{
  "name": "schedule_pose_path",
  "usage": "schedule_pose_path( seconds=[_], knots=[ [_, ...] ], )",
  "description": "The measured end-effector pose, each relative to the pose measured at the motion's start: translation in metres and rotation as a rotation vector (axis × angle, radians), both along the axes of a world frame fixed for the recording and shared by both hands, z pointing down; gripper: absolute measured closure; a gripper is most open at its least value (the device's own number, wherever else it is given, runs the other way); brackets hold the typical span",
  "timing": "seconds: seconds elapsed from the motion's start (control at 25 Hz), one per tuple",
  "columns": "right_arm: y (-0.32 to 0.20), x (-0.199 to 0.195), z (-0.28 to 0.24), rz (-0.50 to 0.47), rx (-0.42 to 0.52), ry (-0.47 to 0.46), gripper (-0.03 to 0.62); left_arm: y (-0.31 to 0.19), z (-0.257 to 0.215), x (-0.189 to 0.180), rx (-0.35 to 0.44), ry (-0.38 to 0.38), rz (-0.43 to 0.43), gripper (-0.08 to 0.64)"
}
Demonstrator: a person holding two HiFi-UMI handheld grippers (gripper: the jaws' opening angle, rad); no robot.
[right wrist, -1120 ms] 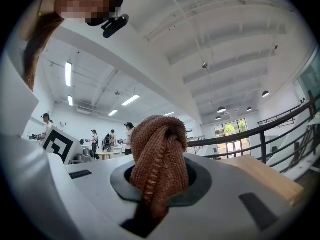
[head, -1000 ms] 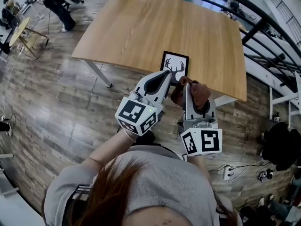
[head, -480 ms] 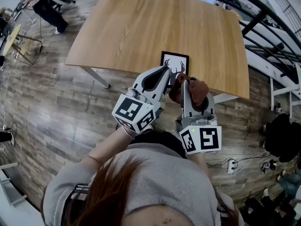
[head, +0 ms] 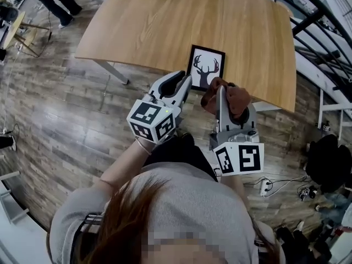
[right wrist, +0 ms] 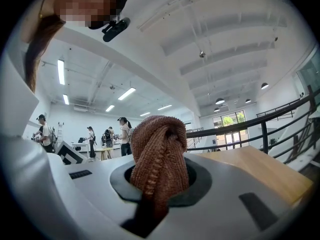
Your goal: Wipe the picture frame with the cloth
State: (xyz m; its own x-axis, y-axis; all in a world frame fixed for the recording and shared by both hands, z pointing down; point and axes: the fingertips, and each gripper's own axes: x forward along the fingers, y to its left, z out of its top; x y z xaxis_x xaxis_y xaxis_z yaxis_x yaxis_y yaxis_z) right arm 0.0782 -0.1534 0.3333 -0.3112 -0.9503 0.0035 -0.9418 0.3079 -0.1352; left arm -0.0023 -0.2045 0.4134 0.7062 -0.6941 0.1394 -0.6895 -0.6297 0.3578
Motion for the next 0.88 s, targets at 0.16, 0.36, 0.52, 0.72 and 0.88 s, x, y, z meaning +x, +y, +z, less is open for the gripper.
schedule_pose_path(
  seconds=[0.16,0.36,0.52,0.72,0.88],
  knots=[
    [0.001,0.002,0.020,-0.014,-0.051,-0.016,0.518,0.005,0.057,0.002,-0.152,-0.053,0.036,0.385],
    [0.003,0.006,0.039,-0.016,-0.096,-0.031,0.518,0.005,0.129,-0.003,-0.355,-0.082,0.080,0.328],
    [0.003,0.012,0.056,-0.007,-0.131,-0.034,0.518,-0.006,0.168,0.001,-0.509,-0.030,0.105,0.316],
    [0.001,0.019,0.072,0.005,-0.164,-0.037,0.518,-0.021,0.193,0.011,-0.629,0.044,0.158,0.316],
    [0.000,0.021,0.081,0.012,-0.183,-0.039,0.518,-0.025,0.203,0.022,-0.705,0.080,0.211,0.316]
  ],
)
